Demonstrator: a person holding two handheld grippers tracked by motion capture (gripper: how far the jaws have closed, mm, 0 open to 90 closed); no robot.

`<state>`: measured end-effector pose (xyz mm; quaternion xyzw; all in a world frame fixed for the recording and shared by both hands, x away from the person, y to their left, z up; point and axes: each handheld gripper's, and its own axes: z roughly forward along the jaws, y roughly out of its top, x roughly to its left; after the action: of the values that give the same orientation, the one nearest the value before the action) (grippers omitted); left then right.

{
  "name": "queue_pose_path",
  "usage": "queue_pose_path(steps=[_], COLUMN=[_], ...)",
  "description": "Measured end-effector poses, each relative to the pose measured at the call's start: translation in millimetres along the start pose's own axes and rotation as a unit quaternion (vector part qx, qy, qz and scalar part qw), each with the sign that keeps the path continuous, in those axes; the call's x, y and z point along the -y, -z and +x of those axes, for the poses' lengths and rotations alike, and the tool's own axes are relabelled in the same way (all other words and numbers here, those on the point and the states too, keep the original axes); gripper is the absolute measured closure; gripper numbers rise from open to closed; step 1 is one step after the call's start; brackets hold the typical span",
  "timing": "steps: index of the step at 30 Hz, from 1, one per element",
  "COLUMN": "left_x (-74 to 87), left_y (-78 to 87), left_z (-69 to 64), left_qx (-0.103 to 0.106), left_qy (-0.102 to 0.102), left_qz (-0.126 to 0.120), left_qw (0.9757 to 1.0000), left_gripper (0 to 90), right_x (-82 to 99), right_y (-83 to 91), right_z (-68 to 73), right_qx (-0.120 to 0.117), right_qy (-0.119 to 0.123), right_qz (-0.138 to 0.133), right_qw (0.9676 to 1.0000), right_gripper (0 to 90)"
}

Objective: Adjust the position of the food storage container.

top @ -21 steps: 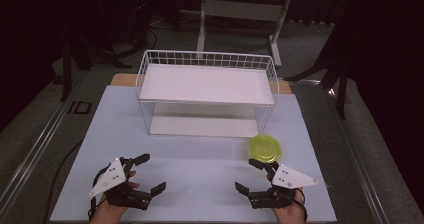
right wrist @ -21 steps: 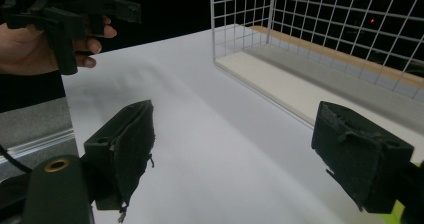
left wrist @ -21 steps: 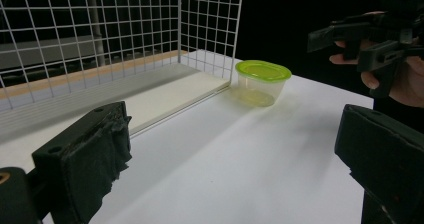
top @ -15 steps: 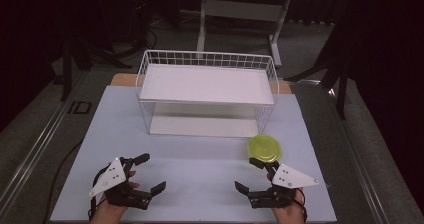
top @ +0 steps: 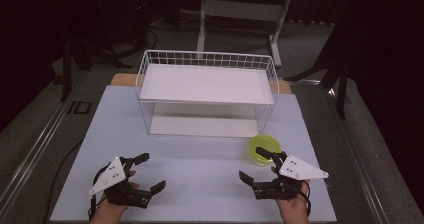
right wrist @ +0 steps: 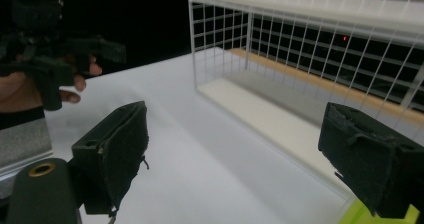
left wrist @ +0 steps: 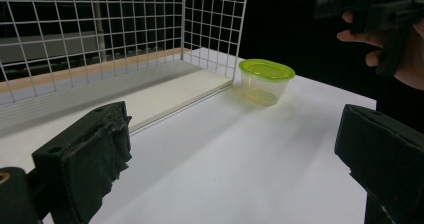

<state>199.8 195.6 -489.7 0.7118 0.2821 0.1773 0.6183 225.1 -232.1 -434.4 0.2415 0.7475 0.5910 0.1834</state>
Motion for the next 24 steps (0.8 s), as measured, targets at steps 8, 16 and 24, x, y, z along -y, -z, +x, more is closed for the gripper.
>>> queue_pose_path(steps=[8,16,24], left_x=[0.4,0.4,0.3], left_y=[-0.8,-1.9,-1.6], left_z=[0.3,0.5,0.8], left_qx=[0.000,0.002,0.001], left_qy=[0.000,-0.002,-0.003], left_qz=[-0.001,0.000,0.000], left_qw=[1.0000,1.0000,1.0000], left_gripper=[2.2,2.2,2.2], right_x=[1.7,5.8,14.2], right_y=[-0.4,3.6,11.7], right_z=[-24.3,-48.6,-74.9], right_qx=[0.040,0.083,0.118], right_qy=[-0.042,-0.044,-0.053], right_qz=[0.025,0.028,0.047], right_qw=[0.9980,0.9952,0.9904], right_gripper=[12.4,14.0,22.1])
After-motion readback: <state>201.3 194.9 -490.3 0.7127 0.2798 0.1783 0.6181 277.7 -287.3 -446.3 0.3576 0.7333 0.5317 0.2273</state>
